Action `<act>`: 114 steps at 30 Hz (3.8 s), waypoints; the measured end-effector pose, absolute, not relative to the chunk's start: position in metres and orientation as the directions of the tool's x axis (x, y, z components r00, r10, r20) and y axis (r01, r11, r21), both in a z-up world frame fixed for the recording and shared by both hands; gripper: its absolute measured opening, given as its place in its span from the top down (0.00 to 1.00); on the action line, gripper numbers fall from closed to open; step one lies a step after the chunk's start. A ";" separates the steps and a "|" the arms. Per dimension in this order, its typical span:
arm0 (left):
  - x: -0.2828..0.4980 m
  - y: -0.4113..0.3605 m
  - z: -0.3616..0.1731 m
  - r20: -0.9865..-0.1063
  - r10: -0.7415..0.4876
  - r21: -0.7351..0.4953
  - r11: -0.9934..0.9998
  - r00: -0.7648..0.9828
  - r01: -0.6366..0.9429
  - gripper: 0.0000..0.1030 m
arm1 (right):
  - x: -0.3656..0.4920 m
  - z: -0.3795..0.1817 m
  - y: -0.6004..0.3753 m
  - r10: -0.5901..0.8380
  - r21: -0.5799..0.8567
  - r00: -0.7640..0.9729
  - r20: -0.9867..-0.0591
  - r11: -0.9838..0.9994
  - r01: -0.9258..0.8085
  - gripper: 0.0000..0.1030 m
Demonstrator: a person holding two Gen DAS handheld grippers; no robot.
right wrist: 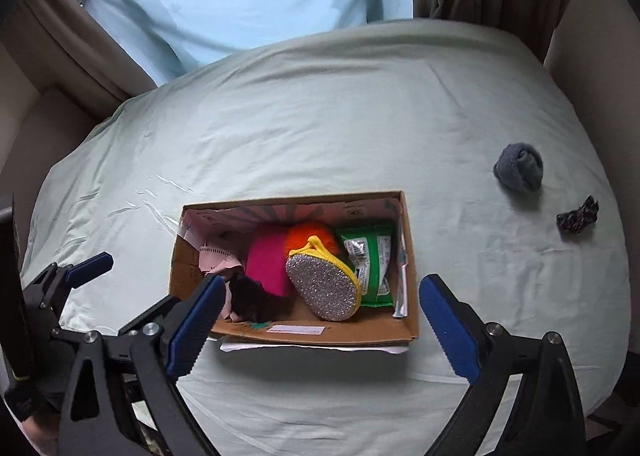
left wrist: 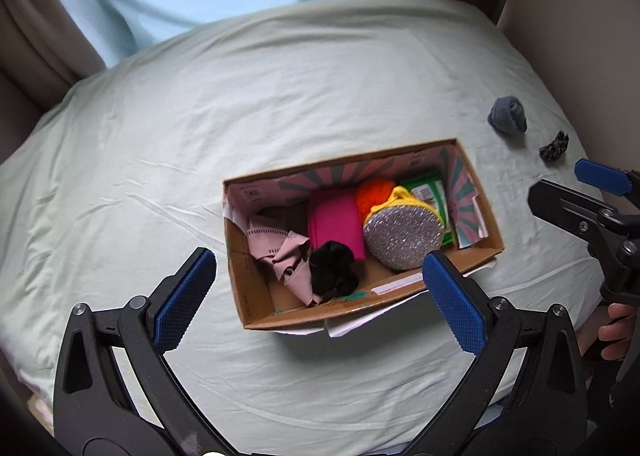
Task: Organize soft objects
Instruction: 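Move both tools toward the grey fuzzy ball and black scrunchie, then grasp the grey fuzzy ball with the left tool while the right tool grasps the black scrunchie, then lift and carry the grey ball and black scrunchie over the box with both tools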
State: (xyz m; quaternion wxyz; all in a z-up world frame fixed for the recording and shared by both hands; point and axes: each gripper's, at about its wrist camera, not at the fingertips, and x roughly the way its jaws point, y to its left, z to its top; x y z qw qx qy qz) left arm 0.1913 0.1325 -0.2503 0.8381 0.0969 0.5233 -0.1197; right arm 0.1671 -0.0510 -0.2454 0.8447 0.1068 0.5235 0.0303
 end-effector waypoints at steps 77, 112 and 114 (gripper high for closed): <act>0.356 -0.342 -0.501 -0.880 -0.204 0.092 0.814 0.430 0.574 0.28 | 0.224 -0.493 -0.433 -0.003 0.018 0.579 -0.816 0.999 0.030 0.15; 0.301 -0.288 -0.328 -0.799 -0.309 -0.007 0.863 0.516 0.506 0.47 | 0.181 -0.359 -0.419 0.005 0.044 0.690 -0.724 0.998 0.039 0.51; 0.294 -0.276 -0.307 -0.794 -0.310 -0.021 0.873 0.522 0.487 0.47 | 0.173 -0.337 -0.414 0.008 0.046 0.699 -0.715 0.998 0.035 0.51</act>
